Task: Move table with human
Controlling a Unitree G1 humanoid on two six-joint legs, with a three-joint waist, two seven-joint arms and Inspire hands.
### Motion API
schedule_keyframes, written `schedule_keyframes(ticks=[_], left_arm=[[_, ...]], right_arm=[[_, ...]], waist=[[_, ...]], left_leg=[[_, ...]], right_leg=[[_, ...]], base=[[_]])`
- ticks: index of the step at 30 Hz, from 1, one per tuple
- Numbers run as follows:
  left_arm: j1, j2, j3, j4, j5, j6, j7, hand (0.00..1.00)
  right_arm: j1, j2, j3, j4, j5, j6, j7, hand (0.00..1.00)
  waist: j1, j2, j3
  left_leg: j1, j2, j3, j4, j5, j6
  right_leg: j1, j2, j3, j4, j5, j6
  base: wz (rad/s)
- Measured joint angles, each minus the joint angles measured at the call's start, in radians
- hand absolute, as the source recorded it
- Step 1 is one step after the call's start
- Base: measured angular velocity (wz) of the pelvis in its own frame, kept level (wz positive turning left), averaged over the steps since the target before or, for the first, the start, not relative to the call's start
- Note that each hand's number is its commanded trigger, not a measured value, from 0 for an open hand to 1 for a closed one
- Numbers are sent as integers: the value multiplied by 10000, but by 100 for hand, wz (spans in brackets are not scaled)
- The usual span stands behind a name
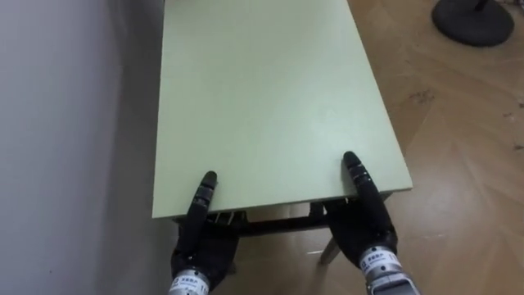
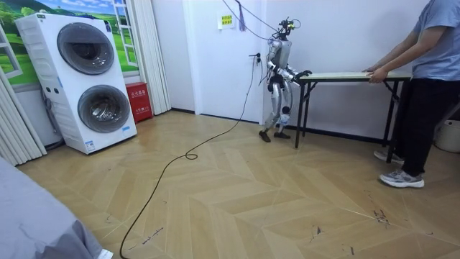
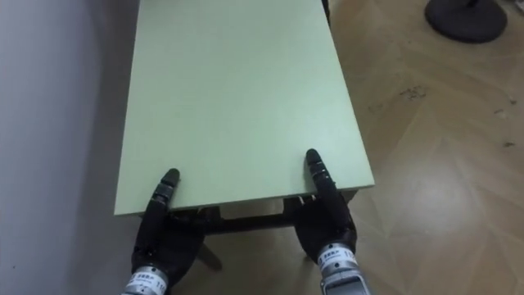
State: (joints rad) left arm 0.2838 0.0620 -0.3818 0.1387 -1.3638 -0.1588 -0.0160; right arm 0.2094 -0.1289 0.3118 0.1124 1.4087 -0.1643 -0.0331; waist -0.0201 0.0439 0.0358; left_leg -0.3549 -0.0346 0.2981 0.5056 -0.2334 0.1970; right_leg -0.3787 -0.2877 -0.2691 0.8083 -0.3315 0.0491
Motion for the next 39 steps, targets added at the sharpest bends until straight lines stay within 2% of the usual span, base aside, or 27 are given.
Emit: schedule_keyframes(ticks=[1, 3, 4, 5, 6, 7, 10, 13, 19, 20, 23, 25, 27, 28, 29, 31, 32, 33, 34, 37, 38, 39], left_arm=[[-50, 45, -35, 111, -3, 0, 0, 100], [-92, 63, -31, 208, 6, -7, 0, 100], [-95, 89, -24, 226, 5, -7, 3, 100], [-132, 36, -32, 351, 27, -4, 20, 100], [-131, 16, -22, 401, 28, -4, 20, 100], [-128, 20, 19, 450, 27, 6, 20, 100], [-115, 39, 51, 456, 26, 20, 40, 100], [-81, 70, 49, 448, 34, 19, 50, 100], [-52, 227, 62, 521, 146, 75, 55, 100], [-52, 227, 86, 575, 257, 96, 55, 92], [-53, 225, 281, 701, 499, 286, 49, 85], [-52, 204, 326, 760, 633, 306, 42, 62], [-53, 201, 434, 786, 732, 442, 20, 51], [-72, 272, 455, 871, 1170, 540, 14, 27], [-72, 403, 454, 993, 1763, 610, -128, 13], [-102, 661, 424, 1032, 2949, 807, -443, 0], [-147, 804, 416, 1035, 3742, 903, -666, 0], [-157, 836, 414, 1056, 3992, 965, -731, 0], [-181, 839, 427, 1138, 4540, 1075, -886, 0], [-380, 806, 420, 1361, 5272, 1222, -1223, 0], [-514, 746, 429, 1599, 5466, 1284, -1284, 0], [-548, 724, 434, 1679, 5525, 1313, -1284, 0]], right_arm=[[66, -7, 3, 1, 0, -19, -7, 100], [137, 91, 18, 42, 0, -79, -14, 100], [141, 74, 64, 41, 0, -104, -15, 100], [155, -12, 76, 60, 19, -137, -15, 100], [154, -34, 87, 70, 21, -135, -18, 100], [155, -38, 112, 76, 19, -133, -84, 100], [155, 25, 163, 83, 57, -120, -193, 100], [161, 23, 172, 128, 63, -96, -253, 100], [162, 200, 195, 562, 62, -81, -130, 100], [162, 276, 184, 734, 75, -79, -18, 100], [162, 348, 159, 1002, 91, 60, 137, 100], [162, 459, 102, 1166, 91, 75, 265, 100], [162, 466, 38, 1231, 92, 148, 334, 100], [161, 477, 8, 1309, 90, 217, 387, 100], [158, 477, -29, 1373, 89, 269, 436, 100], [158, 476, -101, 1378, 84, 404, 448, 100], [158, 475, -122, 1397, 58, 510, 447, 100], [149, 475, -129, 1414, 45, 548, 447, 87], [134, 477, -153, 1466, 29, 566, 447, 62], [134, 484, -190, 1486, -6, 651, 447, 55], [134, 479, -202, 1491, -8, 739, 447, 48], [134, 478, -201, 1494, -15, 801, 448, 35]], waist=[[-168, 46, -4], [-437, 52, -8], [-588, 40, -14], [-573, 97, -12], [-480, 108, -11], [-240, 111, -10], [-207, 93, -14], [-51, 90, -13], [-75, 20, 6], [-75, 1, 7], [-75, -73, 9], [-76, -111, -3], [-77, -124, 3], [-87, -123, 2], [-98, -122, 1], [-100, -119, 0], [-132, -103, -10], [-134, -87, -22], [-132, -60, -43], [-171, -49, -63], [-194, -62, -82], [-219, -75, -91]], left_leg=[[42, -11, 1, 106, -57, 69], [142, -43, 54, 86, -138, 79], [222, -89, 225, -46, -148, 82], [366, -89, 372, -261, -141, 78], [462, -68, 455, -379, -131, 63], [627, 22, 611, -566, -133, 22], [902, 115, 613, -936, -108, -51], [1266, 110, 803, -1350, -96, -71], [1818, 62, 814, -1763, -99, -86], [1903, 62, 811, -1823, -99, -86], [2038, 59, 813, -1902, -107, -100], [2111, 59, 810, -1958, -112, -109], [2173, 60, 805, -1999, -112, -109], [2249, 60, 807, -2024, -122, -126], [2300, 60, 804, -2026, -132, -137], [2338, 60, 809, -2051, -133, -138], [2379, 61, 808, -2076, -133, -138], [2402, 61, 809, -2091, -133, -138], [2448, 61, 823, -2129, -133, -138], [2462, 60, 819, -2139, -133, -138], [2465, 61, 815, -2145, -132, -139], [2466, 61, 814, -2147, -132, -140]], right_leg=[[-99, -48, -31, -541, 108, 84], [-6, -15, -77, -1526, 669, 97], [12, 83, -37, -1997, 1234, 158], [47, 224, 232, -2221, 1455, 472], [110, 291, 286, -2373, 1481, 485], [225, 443, 344, -2622, 1620, 445], [673, 649, 127, -3282, 1824, 446], [1014, 784, 156, -3732, 1985, 472], [1649, 922, 207, -4336, 2071, 481], [1719, 956, 209, -4446, 2105, 469], [1868, 986, 207, -4524, 2151, 457], [1924, 1020, 206, -4650, 2190, 469], [2067, 1049, 225, -4778, 2233, 486], [2146, 1066, 230, -4845, 2246, 498], [2213, 1069, 231, -4844, 2248, 496], [2221, 1104, 347, -4871, 2257, 493], [2258, 1153, 488, -4972, 2281, 500], [2285, 1164, 500, -5017, 2295, 503], [2300, 1170, 525, -5011, 2310, 495], [2299, 1169, 522, -4997, 2318, 492], [2294, 1169, 519, -4981, 2318, 493], [2293, 1169, 519, -4979, 2317, 494]], base=[[83], [74], [49], [26], [-22], [-36], [-16], [-21], [-3], [0], [0], [0], [0], [0], [0], [0], [0], [-4], [-3], [0], [0], [0]])
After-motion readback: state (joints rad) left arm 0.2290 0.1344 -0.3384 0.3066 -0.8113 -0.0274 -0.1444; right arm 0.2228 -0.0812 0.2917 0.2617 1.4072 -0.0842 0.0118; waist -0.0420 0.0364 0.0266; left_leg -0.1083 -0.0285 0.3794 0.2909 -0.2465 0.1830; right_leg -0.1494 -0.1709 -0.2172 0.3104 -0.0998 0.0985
